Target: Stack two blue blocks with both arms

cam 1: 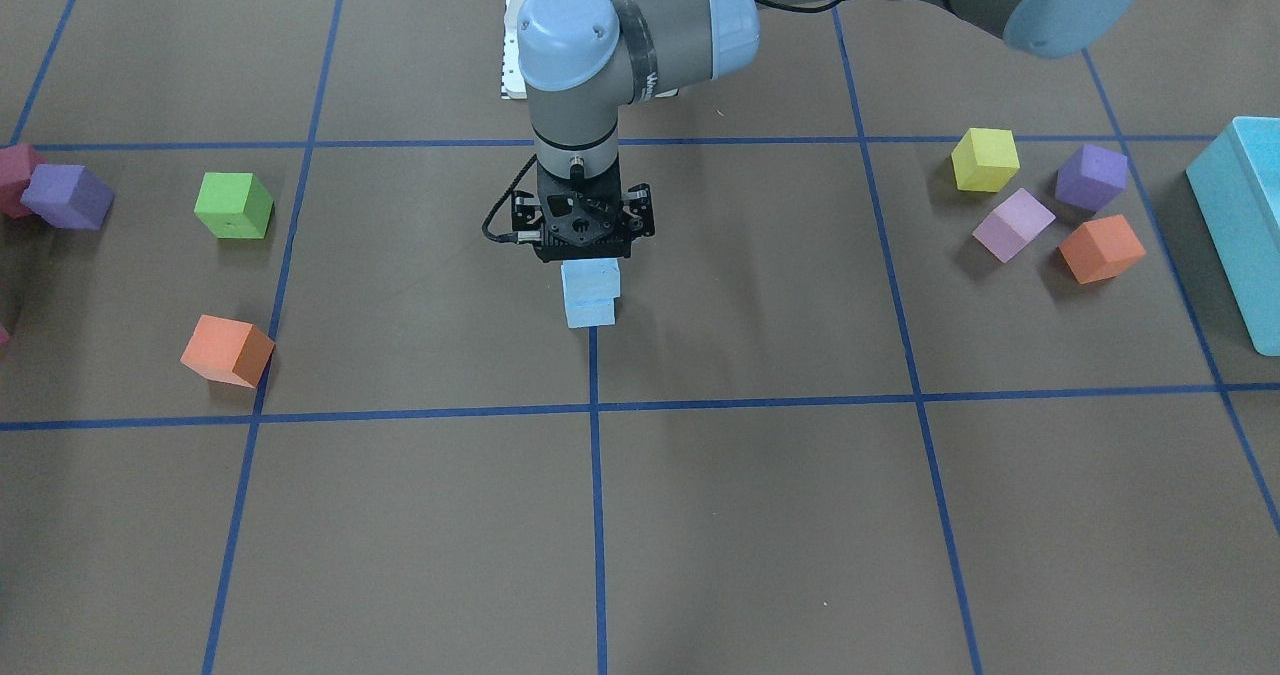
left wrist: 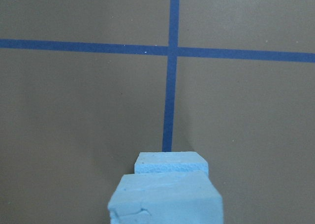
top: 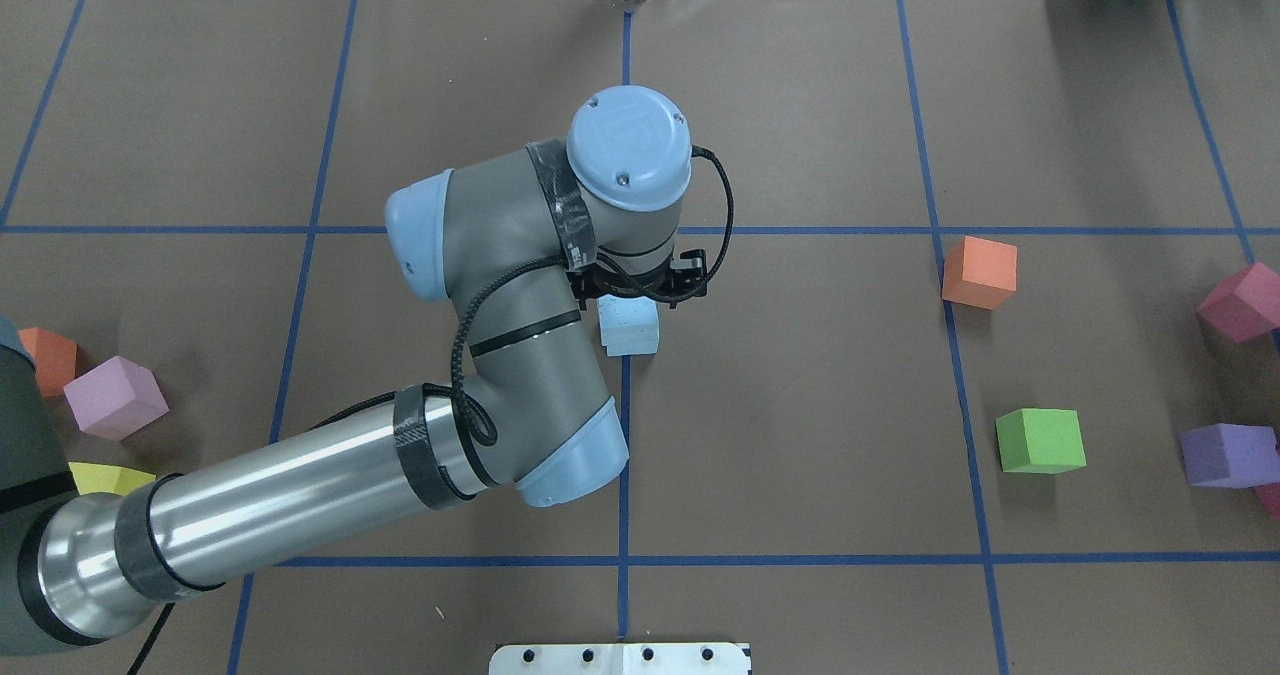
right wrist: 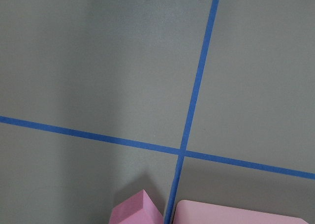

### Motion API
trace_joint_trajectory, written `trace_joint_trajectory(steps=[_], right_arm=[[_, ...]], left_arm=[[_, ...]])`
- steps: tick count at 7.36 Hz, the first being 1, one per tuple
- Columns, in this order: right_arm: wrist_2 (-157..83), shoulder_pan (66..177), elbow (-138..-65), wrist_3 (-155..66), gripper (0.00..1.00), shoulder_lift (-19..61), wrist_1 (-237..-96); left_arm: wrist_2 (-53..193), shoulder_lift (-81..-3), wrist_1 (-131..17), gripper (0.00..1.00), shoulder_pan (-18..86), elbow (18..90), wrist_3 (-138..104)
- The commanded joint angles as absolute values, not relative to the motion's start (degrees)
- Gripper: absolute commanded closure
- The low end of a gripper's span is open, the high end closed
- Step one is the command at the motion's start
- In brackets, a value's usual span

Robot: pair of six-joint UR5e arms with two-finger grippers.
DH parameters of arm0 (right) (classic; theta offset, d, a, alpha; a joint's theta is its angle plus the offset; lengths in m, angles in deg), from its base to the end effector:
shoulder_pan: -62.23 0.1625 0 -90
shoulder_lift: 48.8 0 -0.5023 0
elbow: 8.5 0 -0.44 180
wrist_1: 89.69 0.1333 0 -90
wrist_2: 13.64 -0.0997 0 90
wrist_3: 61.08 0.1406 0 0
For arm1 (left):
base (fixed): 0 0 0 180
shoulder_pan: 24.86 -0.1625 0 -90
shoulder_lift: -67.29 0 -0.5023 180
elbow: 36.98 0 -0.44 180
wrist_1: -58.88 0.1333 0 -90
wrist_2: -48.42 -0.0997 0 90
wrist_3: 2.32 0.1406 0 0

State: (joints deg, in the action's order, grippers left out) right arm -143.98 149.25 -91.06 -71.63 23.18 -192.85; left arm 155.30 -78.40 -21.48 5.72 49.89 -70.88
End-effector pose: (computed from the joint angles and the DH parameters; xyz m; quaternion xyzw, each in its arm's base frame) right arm 0.0067 -0.6840 0.6709 0.0017 -0.3454 -0.1028 0.9328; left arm 0.6822 -0.5105 0.1269 0.0359 0.3851 -0.0198 0.9219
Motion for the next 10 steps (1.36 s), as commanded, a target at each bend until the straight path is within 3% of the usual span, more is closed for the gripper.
trace_joint_trajectory(steps=[1,3,4,8,10], right_arm=[[-143.9,149.2,-91.0,-71.6,0.00,23.2,-192.9],[-143.9,149.2,-91.0,-70.9,0.00,23.3,-192.9],[-144.0,149.2,-91.0,-70.8,0.00,23.4,-192.9],[-144.3,149.2,-93.3,-70.4,0.00,25.8,-192.9],[-144.5,149.2,-100.7,-67.9,0.00,30.4,-193.3]], left_arm=[[161.3,-75.0,-13.1,0.02,12.5,61.9,-63.3],[165.7,-62.2,-13.0,0.02,20.7,74.4,-52.4],[168.8,-58.4,-13.1,0.02,27.8,76.2,-44.8],[180.1,-44.8,-13.5,0.02,49.4,74.3,-13.6],[180.2,-36.7,-16.3,0.02,57.6,73.8,-4.6]])
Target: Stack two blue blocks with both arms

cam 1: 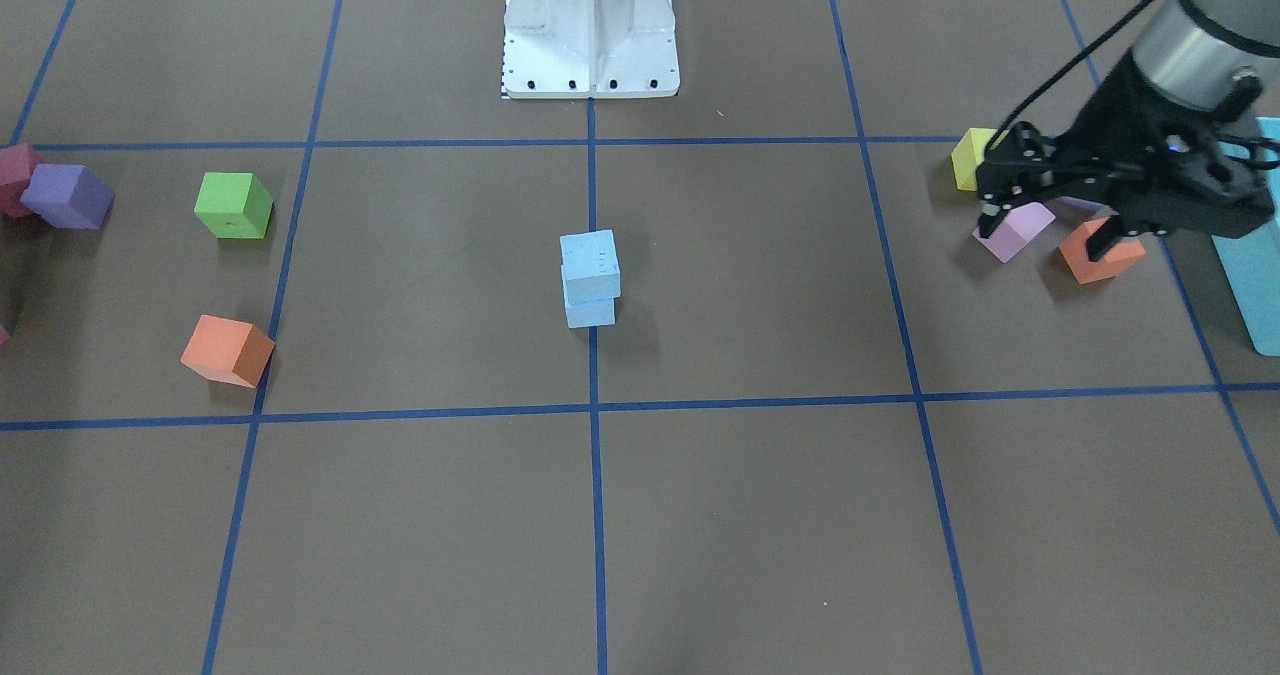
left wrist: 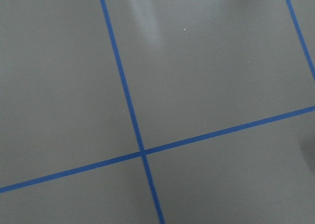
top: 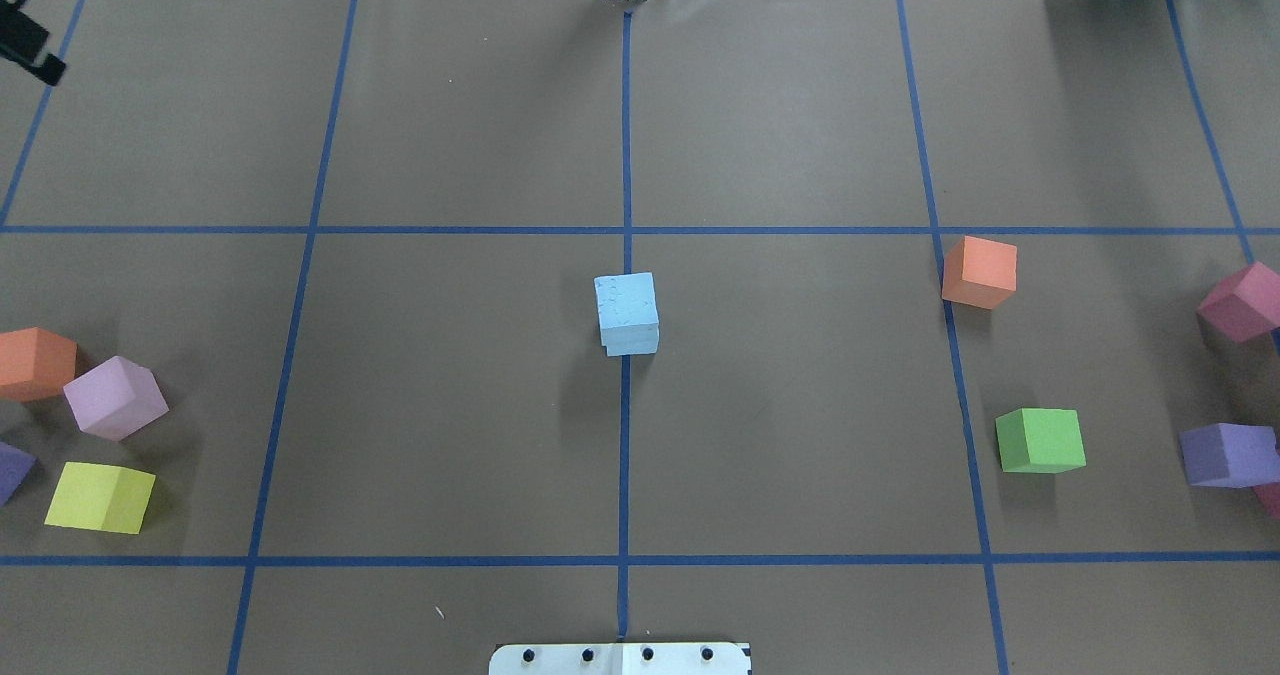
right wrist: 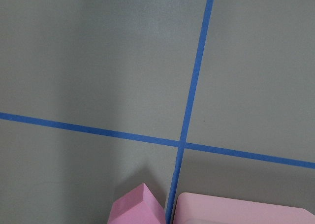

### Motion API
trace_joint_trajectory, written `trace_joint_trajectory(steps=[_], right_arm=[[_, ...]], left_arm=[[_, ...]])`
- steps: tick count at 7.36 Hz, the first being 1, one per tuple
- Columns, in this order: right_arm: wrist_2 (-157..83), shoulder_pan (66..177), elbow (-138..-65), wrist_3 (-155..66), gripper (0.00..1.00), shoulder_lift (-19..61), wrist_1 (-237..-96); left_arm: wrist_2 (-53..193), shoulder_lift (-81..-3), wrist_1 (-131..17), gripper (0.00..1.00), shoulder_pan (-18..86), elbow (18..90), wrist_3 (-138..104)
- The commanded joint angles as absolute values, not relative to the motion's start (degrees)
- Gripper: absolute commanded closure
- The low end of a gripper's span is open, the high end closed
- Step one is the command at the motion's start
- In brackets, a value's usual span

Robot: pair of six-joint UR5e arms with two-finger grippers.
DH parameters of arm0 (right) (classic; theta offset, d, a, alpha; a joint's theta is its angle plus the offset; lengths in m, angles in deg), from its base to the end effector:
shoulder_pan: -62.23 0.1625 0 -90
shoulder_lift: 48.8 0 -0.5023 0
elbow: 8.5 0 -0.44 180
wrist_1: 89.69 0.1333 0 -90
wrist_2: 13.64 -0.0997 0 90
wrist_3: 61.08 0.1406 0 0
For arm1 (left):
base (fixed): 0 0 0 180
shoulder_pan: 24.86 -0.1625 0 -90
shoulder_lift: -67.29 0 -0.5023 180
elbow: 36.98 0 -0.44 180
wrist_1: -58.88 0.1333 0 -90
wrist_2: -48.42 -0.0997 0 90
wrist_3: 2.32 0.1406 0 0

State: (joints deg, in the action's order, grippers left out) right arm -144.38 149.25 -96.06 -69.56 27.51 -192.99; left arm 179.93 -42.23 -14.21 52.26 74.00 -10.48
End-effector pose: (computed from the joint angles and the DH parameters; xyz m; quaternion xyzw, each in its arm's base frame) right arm 0.0079 -0.6475 0.6747 -0.0001 -0.3484 -0.0874 0.9333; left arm 0.1026 -0.6289 0.4068 0.1246 0.3760 0.1101 0.9116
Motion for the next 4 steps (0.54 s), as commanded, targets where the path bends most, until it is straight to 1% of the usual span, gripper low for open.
trace_joint_trajectory(steps=[1,4], right_arm=[[-144.9,149.2,-103.8,-67.6,0.00,32.5,-193.8],[-145.3,149.2,-109.9,-66.1,0.00,36.4,-195.1]], left_arm=[[180.2,-32.1,-21.0,0.02,60.0,73.2,-3.3],[182.0,-22.5,-30.7,0.02,63.7,73.5,-3.6]])
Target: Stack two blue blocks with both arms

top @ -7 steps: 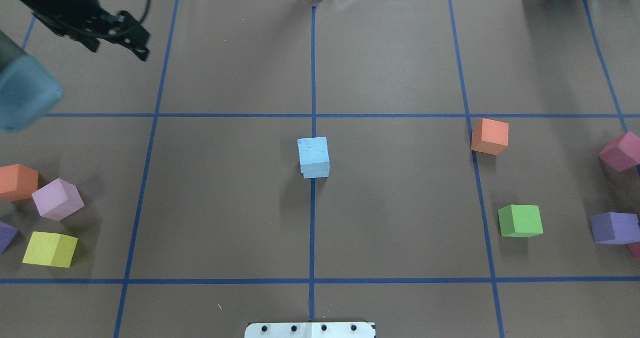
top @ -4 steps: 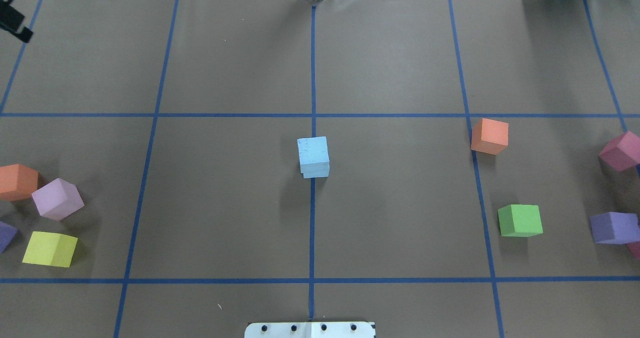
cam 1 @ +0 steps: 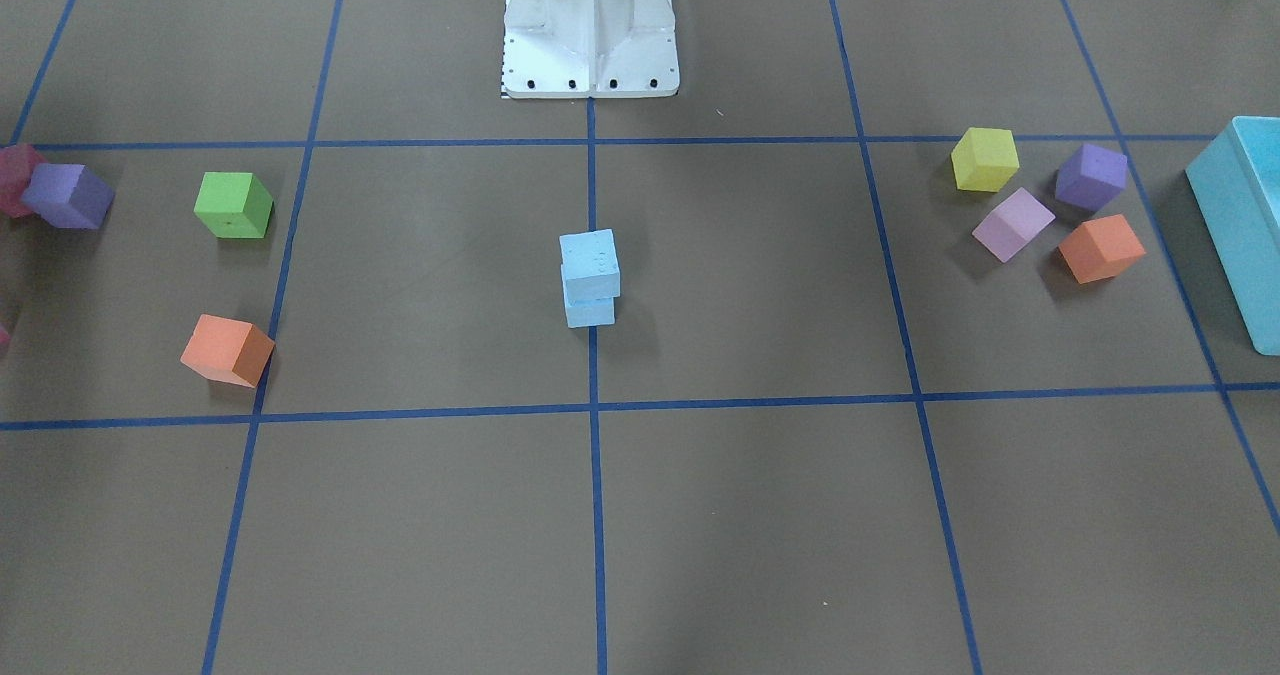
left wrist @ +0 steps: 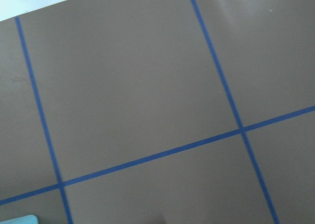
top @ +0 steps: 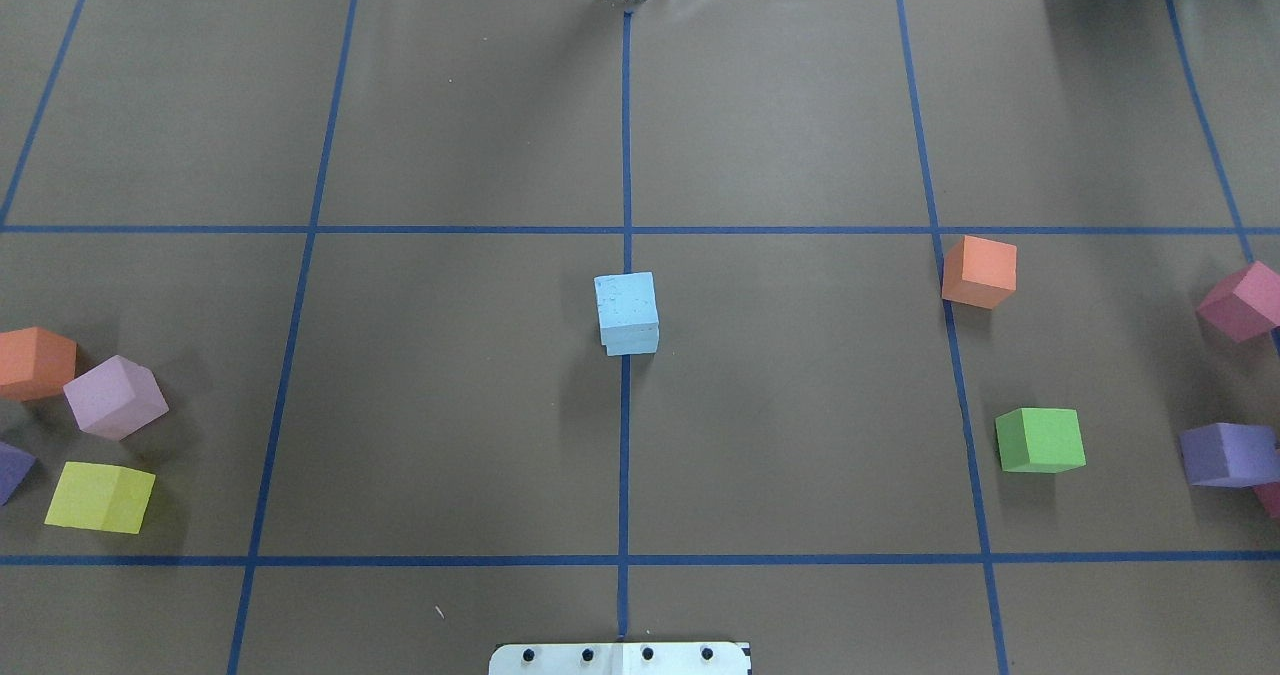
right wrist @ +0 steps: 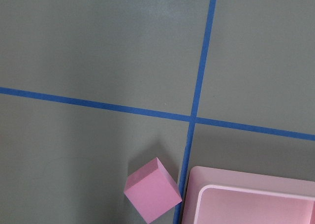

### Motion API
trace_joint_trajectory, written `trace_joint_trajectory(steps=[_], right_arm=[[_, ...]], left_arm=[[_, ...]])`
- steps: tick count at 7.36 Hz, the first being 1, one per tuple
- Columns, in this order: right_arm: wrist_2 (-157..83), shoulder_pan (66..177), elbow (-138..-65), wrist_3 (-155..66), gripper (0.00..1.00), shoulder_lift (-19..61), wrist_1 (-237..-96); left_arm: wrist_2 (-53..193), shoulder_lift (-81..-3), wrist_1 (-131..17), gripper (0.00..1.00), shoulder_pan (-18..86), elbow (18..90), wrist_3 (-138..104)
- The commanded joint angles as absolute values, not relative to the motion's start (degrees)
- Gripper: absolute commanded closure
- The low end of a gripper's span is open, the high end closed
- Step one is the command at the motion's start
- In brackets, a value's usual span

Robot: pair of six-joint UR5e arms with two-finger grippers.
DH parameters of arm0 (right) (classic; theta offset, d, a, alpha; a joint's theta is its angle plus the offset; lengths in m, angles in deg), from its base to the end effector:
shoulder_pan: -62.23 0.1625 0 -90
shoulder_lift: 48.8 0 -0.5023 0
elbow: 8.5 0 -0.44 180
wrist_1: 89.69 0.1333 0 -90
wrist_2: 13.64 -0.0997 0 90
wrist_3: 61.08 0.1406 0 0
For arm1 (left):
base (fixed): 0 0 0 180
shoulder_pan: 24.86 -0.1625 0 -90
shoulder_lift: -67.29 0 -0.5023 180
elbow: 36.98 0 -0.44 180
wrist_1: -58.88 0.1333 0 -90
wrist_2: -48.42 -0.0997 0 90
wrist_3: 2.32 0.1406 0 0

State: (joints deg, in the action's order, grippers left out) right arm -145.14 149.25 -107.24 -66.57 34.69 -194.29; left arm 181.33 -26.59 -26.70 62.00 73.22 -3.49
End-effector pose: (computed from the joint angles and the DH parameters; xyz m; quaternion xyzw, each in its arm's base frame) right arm 0.0098 -0.5836 0.6500 0.0131 -0.3541 -0.0711 0.9324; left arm -0.0066 -0.5654 0.5476 0.1452 0.3661 0.0782 0.9158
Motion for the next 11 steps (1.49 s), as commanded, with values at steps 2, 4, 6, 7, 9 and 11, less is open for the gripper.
trace_joint_trajectory(steps=[2,4,6,7,9,11], right_arm=[[-145.4,149.2,-113.7,-64.8,0.00,38.7,-196.4],[-145.2,149.1,-113.7,-64.7,0.00,39.1,-196.0],[-145.0,148.9,-113.1,-64.7,0.00,39.0,-195.8],[-144.9,148.9,-113.1,-64.8,0.00,39.0,-195.7],[-144.9,148.7,-113.3,-64.7,0.00,38.6,-195.7],[-144.7,148.5,-113.3,-62.7,0.00,38.4,-195.6]], left_arm=[[182.0,-16.9,-35.6,0.02,64.7,73.8,-4.4],[181.7,-12.3,-44.4,0.02,65.0,70.6,-4.7],[181.8,-16.6,-44.0,0.02,65.1,60.0,-3.7],[181.8,-18.8,-44.0,0.02,65.1,55.4,-3.7],[182.9,-18.8,-43.3,0.02,66.0,55.0,-3.7],[183.8,-18.1,-41.0,0.02,66.2,55.3,-3.7]])
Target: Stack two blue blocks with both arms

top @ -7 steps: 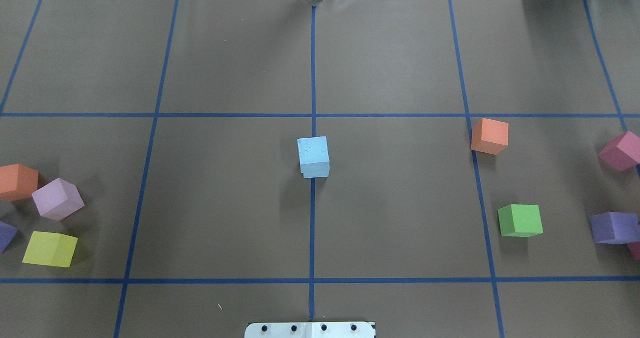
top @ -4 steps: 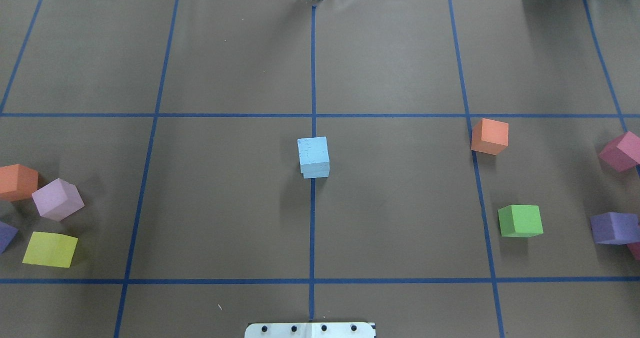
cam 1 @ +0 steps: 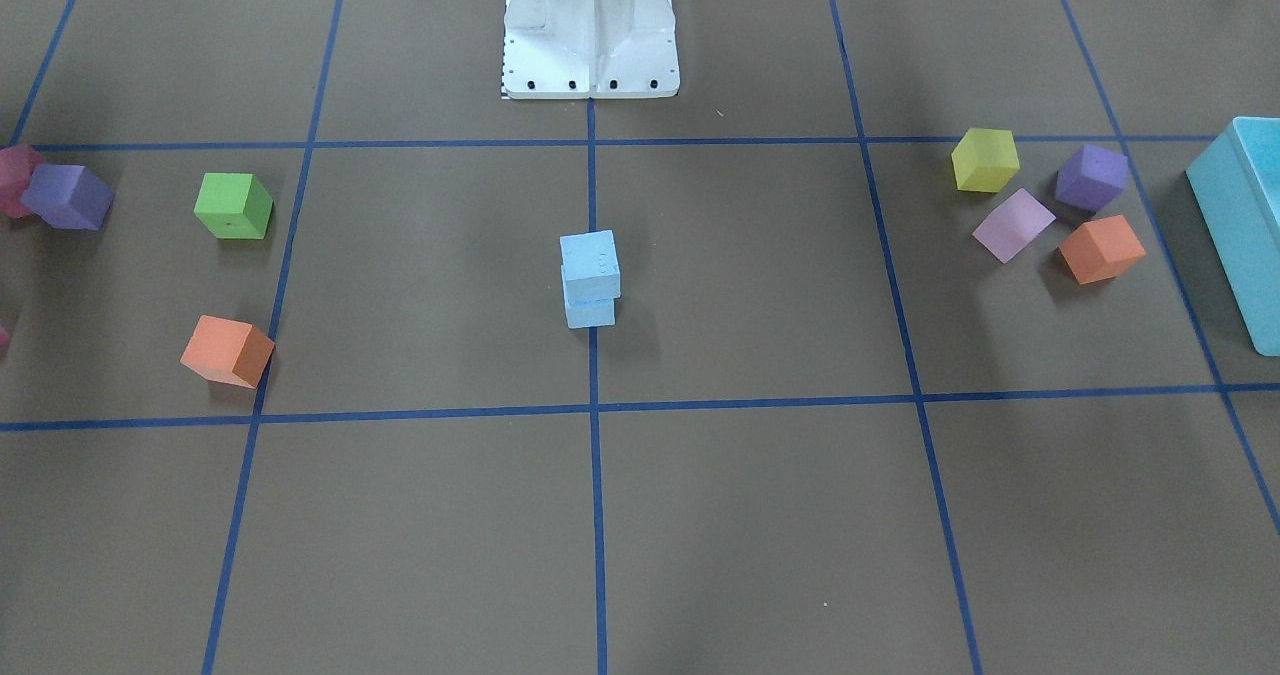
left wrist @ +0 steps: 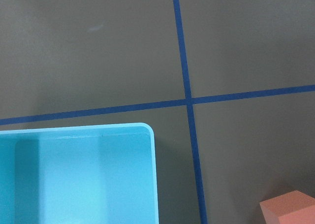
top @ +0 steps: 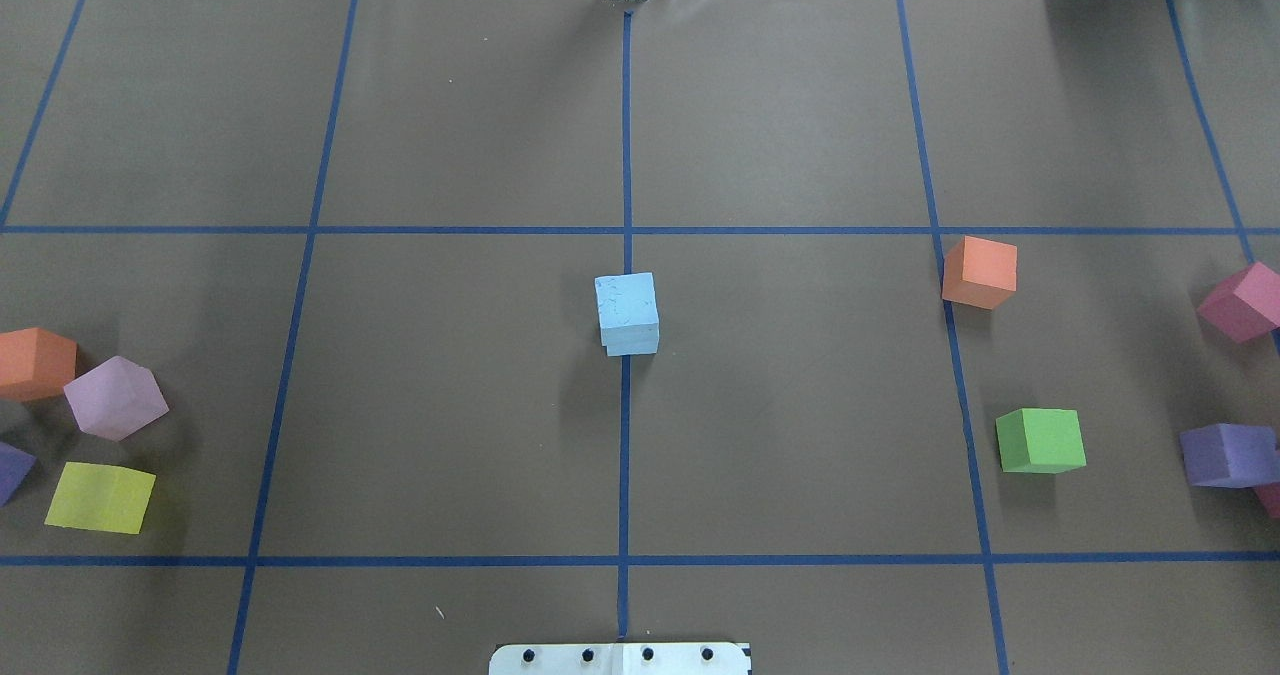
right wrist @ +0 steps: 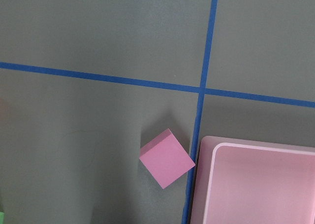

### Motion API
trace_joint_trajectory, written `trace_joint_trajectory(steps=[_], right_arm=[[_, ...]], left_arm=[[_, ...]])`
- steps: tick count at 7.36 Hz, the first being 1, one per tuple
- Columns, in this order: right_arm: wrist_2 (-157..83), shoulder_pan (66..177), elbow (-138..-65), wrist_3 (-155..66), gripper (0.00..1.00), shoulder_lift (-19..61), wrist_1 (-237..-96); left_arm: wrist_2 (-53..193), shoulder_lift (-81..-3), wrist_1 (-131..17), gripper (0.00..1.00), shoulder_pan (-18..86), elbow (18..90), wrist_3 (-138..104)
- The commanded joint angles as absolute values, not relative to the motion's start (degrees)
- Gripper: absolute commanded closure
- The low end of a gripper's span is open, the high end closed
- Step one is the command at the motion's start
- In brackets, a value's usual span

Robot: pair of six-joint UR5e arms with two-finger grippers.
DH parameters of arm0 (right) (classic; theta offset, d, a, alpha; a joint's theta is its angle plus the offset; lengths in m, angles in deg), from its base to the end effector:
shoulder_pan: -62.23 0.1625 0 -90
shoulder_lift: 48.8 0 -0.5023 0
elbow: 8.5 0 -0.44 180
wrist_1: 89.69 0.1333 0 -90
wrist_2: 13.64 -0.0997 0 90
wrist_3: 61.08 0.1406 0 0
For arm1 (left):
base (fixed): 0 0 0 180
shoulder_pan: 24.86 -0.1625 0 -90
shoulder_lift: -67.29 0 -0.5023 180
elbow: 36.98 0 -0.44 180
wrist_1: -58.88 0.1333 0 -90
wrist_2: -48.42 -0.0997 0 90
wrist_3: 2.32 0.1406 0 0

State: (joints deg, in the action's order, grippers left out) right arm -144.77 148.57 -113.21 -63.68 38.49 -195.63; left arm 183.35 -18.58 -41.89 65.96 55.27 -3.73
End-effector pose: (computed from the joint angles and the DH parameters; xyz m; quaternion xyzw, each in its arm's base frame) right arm 0.0059 -0.5475 0.6358 0.0088 -0.3513 -0.0556 0.9346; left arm -0.0414 -0.5169 0.7609 0.0697 0.3813 0.0117 0.9217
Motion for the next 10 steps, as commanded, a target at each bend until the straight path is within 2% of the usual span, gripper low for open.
trace_joint_trajectory(steps=[1,4,10], right_arm=[[-144.9,148.5,-113.1,-62.7,0.00,38.9,-195.5],[-144.9,148.0,-107.6,-62.8,0.00,37.6,-195.2],[-144.9,147.7,-107.6,-62.7,0.00,37.6,-194.8]], left_arm=[[183.8,-17.7,-41.1,0.02,66.3,55.2,-3.7],[183.8,-17.5,-41.3,0.02,66.4,55.3,-3.7],[183.8,-17.4,-41.4,0.02,66.4,55.3,-3.7]])
